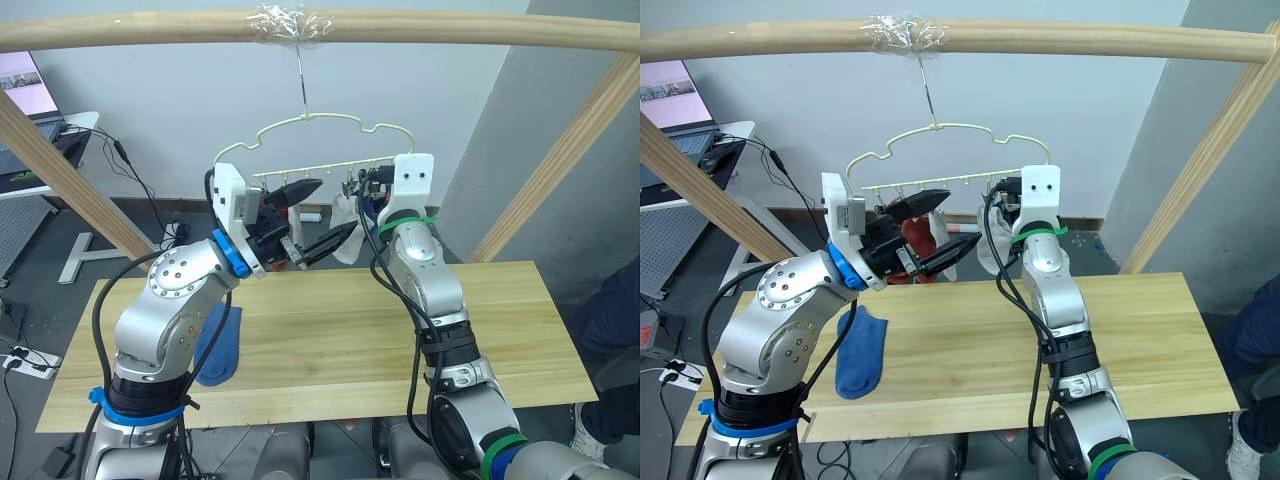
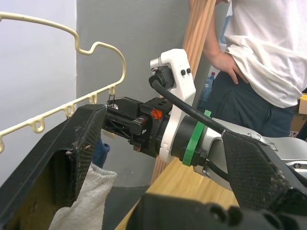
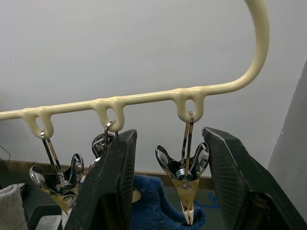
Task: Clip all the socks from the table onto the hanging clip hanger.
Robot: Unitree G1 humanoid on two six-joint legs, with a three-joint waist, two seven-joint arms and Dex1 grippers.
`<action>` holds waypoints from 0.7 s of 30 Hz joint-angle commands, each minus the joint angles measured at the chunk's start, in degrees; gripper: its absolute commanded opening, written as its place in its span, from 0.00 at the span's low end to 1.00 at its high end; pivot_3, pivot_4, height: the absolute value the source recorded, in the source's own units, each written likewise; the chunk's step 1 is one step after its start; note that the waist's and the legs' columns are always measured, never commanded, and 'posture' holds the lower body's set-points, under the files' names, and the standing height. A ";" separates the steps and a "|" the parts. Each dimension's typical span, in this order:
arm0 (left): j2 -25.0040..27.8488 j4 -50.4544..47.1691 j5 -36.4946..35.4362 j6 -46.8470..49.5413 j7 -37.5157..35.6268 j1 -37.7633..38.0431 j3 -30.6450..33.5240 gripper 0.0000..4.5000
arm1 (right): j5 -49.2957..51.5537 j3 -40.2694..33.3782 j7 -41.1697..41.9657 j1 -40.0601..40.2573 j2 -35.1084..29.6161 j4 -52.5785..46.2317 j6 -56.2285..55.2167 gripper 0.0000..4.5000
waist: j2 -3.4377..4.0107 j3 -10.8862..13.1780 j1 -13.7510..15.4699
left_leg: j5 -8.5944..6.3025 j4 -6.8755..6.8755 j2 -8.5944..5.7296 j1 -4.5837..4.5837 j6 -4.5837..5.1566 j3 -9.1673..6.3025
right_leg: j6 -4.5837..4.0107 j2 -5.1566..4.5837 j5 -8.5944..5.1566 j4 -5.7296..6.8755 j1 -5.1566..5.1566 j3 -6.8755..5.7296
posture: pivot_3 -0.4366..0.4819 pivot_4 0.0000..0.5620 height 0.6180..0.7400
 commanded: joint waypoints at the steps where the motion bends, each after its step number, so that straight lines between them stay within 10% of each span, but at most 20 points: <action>1: 0.05 -2.97 -0.54 -0.86 0.29 -0.37 0.34 0.98 | 0.77 -0.36 0.18 -1.67 0.31 -0.92 -1.61 0.38 | 0.00 0.00 0.02 | 0.00 0.00 0.01 0.00 0.00 0.00 | 0.00 0.00 0.00 0.00 0.00 0.00 | 0.65 0.38 1.00; 7: -0.07 -2.95 -0.48 -0.94 0.27 0.02 0.14 0.98 | 0.98 -0.87 0.62 -1.78 -0.22 -0.43 -2.36 0.00 | 0.00 0.00 0.02 | 0.00 0.00 0.00 0.00 0.00 0.00 | 0.00 0.00 0.00 0.00 0.00 0.00 | 0.65 0.38 1.00; 21: 1.62 10.71 14.40 -7.45 7.01 10.63 -0.48 0.99 | 11.41 -0.36 24.20 0.67 -18.16 -14.33 18.45 0.00 | 0.03 0.05 0.72 | -0.02 -0.07 0.02 0.01 0.03 -0.04 | -0.03 0.00 -0.02 -0.09 0.01 -0.03 | 0.60 0.40 1.00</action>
